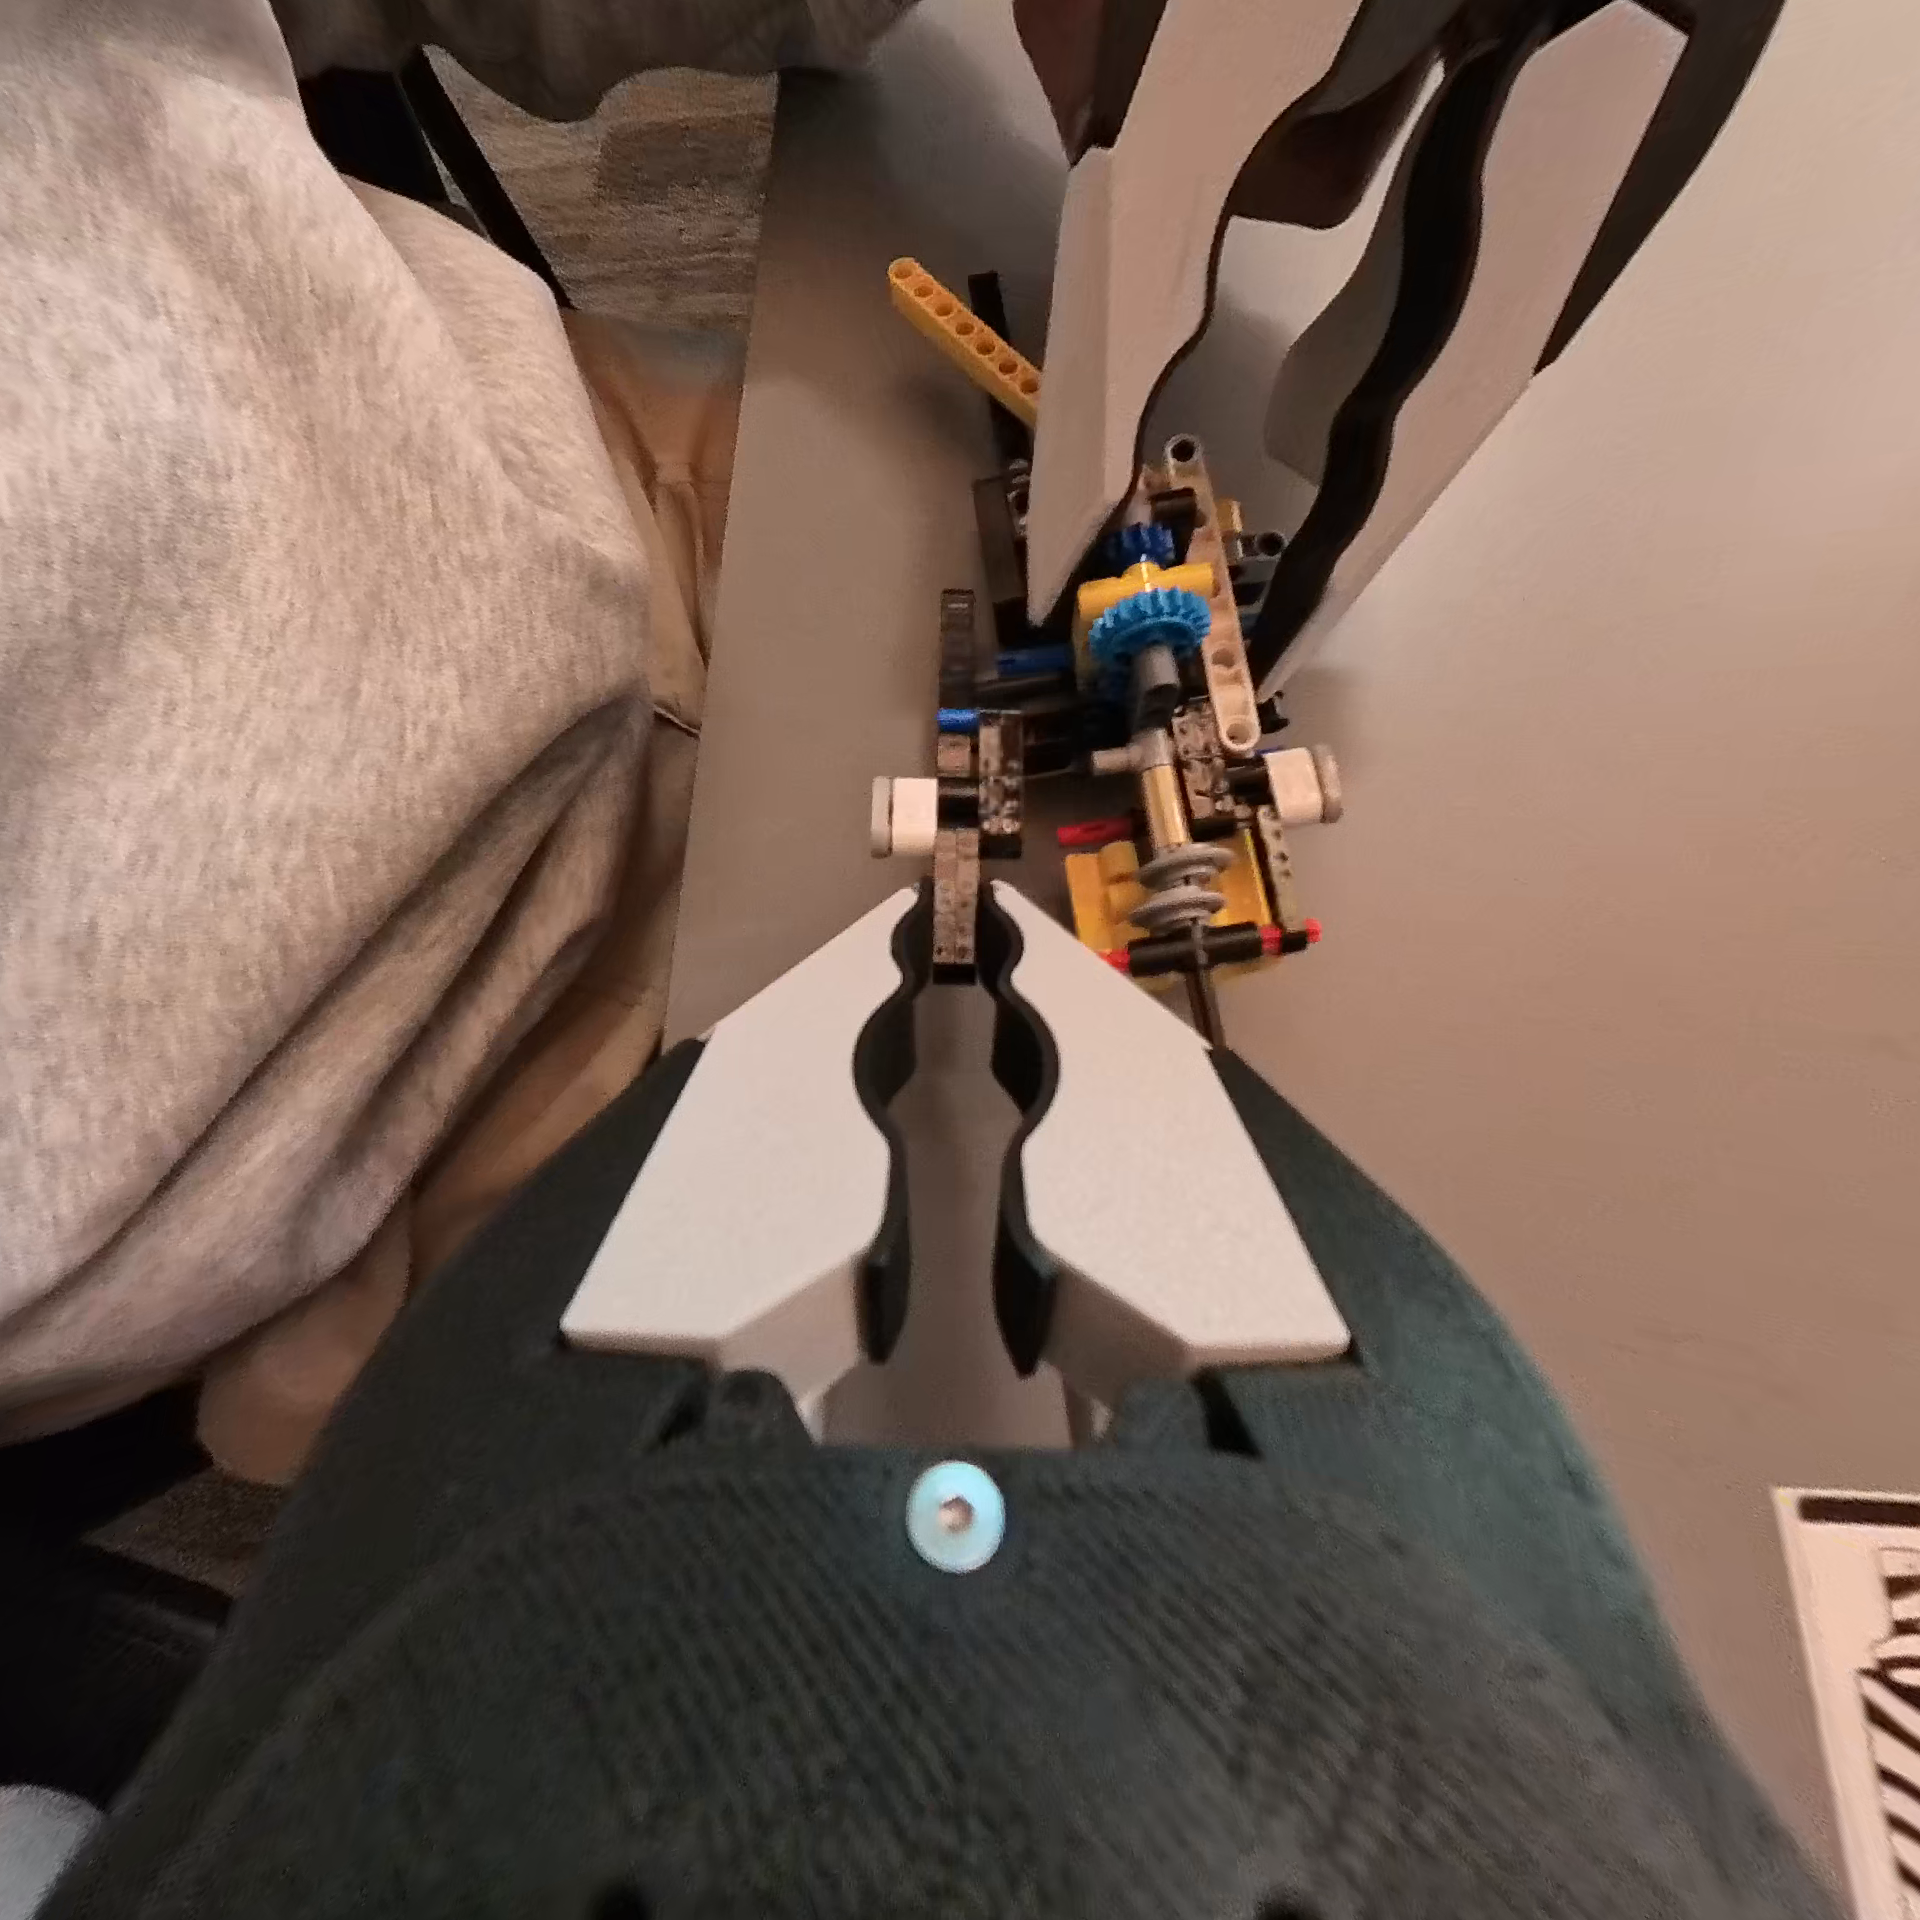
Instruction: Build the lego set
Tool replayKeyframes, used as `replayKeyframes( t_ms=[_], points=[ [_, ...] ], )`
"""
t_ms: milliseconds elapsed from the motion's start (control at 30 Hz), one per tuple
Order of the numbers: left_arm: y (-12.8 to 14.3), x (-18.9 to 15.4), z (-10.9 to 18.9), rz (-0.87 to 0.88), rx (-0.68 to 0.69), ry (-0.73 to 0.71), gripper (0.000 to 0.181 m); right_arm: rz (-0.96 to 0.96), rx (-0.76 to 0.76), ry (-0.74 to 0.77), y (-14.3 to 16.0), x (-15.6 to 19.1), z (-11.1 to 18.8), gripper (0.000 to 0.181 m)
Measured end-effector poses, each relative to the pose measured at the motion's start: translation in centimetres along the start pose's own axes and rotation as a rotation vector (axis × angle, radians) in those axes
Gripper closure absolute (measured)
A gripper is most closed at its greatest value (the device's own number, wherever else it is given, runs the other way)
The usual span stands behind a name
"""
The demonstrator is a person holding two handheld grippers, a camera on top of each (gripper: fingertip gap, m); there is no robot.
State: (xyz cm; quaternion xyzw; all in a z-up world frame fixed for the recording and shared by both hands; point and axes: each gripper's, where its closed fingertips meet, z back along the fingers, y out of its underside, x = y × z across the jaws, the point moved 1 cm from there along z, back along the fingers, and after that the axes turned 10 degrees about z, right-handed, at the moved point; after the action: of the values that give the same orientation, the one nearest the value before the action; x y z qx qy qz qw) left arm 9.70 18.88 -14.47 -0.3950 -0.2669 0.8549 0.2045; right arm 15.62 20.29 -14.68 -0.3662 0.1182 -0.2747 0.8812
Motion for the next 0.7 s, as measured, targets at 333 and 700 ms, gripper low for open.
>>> replayKeyframes(
  t_ms=[333, 700],
  points=[
    [0.7, -0.4, 0.4, -0.006, -0.002, -0.011, 0.140, -0.014, -0.040, 0.002, -1.5, 2.2, -0.2, 0.175],
    [0.8, -0.5, 0.4, -0.001, -0.021, 0.009, 0.140, -0.068, -0.077, 0.040, -1.1, 3.2, -0.8, 0.175]
  ],
)
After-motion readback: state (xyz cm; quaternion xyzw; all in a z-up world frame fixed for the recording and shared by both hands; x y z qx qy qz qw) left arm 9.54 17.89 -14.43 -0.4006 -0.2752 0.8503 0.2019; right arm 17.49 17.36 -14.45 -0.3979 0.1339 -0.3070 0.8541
